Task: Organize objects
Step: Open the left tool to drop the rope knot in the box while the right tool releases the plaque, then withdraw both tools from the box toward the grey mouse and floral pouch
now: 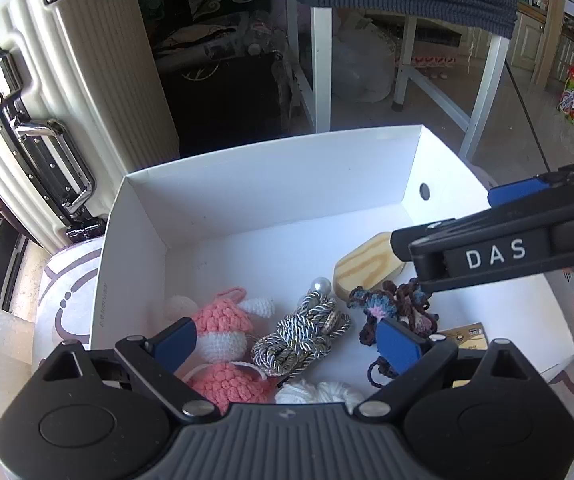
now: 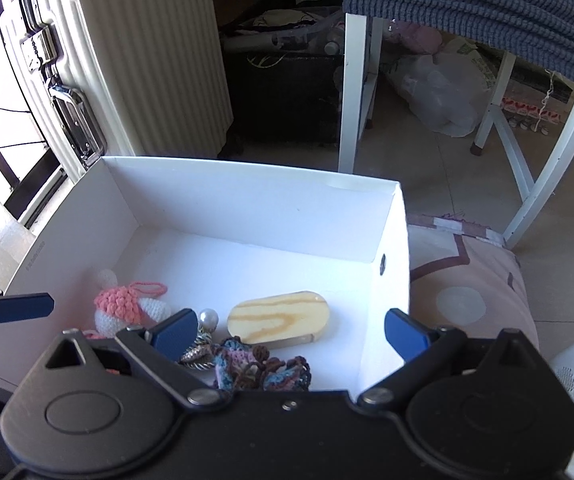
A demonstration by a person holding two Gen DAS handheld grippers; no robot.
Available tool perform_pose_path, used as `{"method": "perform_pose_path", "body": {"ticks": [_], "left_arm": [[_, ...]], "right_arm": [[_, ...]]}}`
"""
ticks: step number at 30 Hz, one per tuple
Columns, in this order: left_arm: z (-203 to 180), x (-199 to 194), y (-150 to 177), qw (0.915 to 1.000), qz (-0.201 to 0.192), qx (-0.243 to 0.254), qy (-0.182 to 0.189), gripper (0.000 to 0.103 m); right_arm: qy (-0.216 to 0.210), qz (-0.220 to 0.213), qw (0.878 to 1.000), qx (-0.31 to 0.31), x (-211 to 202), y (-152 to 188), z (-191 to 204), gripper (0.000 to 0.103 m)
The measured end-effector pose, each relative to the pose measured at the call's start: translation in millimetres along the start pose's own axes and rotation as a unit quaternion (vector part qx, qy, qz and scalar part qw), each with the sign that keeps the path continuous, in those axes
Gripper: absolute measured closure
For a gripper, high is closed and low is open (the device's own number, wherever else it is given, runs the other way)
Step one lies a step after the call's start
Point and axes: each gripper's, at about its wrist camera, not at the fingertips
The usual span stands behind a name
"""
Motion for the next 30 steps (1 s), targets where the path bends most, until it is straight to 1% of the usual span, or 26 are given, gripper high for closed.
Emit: {"method": "perform_pose_path", "body": {"ticks": [9, 17, 21, 30], "left_arm": [[6.2, -28.9, 0.9, 0.9997, -0.018, -0.019, 0.002, 0.007], [19.8, -64.1, 7.6, 0.9982, -0.04, -0.043, -0.006, 0.007], [23.3, -84.3, 13.4, 0.9976, -0.053, -0.044, -0.008, 0.007], [25.1, -124.2, 28.9, 0.996, -0.075, -0.048, -0.009, 0.007]], "right_arm": [[0.008, -0.019, 1.0, 0.007, -28.6, 1.5, 5.8, 0.002], [0.02, -0.047, 0.999, 0.014, -64.4, 8.9, 5.9, 0.002], [0.022, -0.065, 0.997, 0.02, -85.5, 13.6, 7.9, 0.002], [0.019, -0.092, 0.995, 0.024, -129.6, 33.4, 18.0, 0.002]]}}
Point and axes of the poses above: each gripper's, at about its wrist camera, not at the fingertips, and x roughly the way its jaws point, z to its left, y to its underside, and after that the axes turned 4 degrees about x, right-handed
